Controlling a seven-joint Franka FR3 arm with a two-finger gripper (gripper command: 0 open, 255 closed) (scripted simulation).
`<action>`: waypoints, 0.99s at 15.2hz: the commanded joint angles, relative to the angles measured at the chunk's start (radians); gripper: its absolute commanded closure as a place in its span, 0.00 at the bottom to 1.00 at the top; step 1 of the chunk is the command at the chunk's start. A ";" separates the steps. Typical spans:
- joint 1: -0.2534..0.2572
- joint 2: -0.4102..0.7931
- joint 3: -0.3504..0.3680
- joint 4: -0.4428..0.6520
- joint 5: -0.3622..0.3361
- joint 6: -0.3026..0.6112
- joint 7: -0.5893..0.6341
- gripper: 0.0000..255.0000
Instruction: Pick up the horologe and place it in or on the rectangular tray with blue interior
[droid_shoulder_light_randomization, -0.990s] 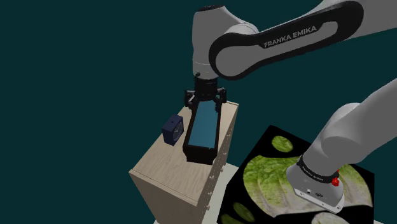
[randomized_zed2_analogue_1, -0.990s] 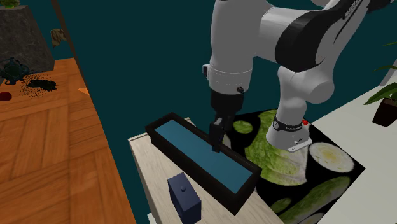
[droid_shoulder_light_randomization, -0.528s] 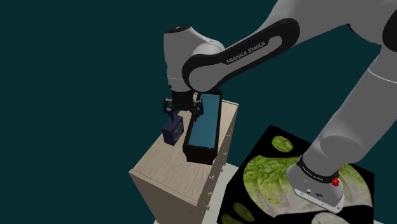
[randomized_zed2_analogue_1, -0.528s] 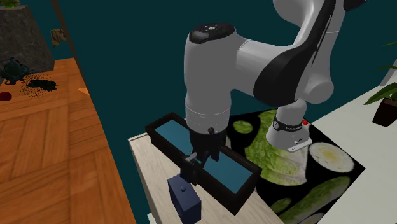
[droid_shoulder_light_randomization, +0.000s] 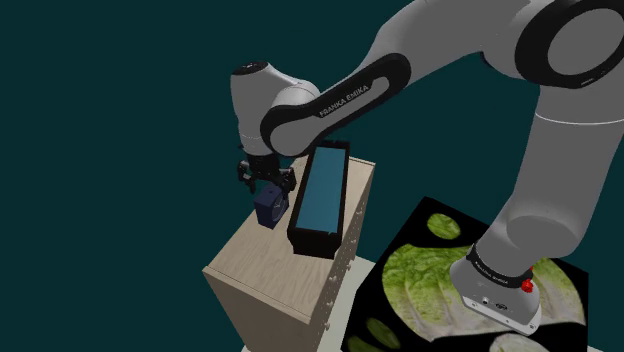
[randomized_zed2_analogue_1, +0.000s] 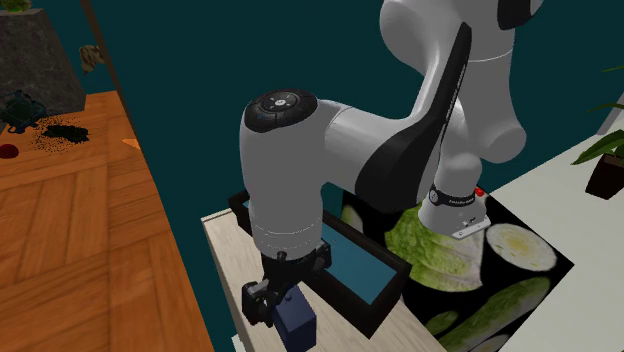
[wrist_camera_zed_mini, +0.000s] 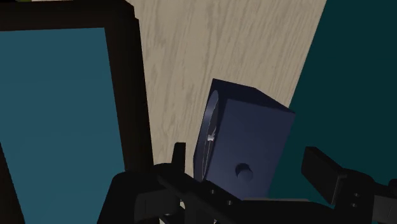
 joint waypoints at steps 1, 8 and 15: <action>0.006 0.016 -0.004 -0.008 -0.012 0.021 0.014 0.00; 0.012 0.042 -0.013 -0.025 -0.032 0.060 0.026 0.00; 0.012 0.042 -0.013 -0.025 -0.032 0.060 0.026 1.00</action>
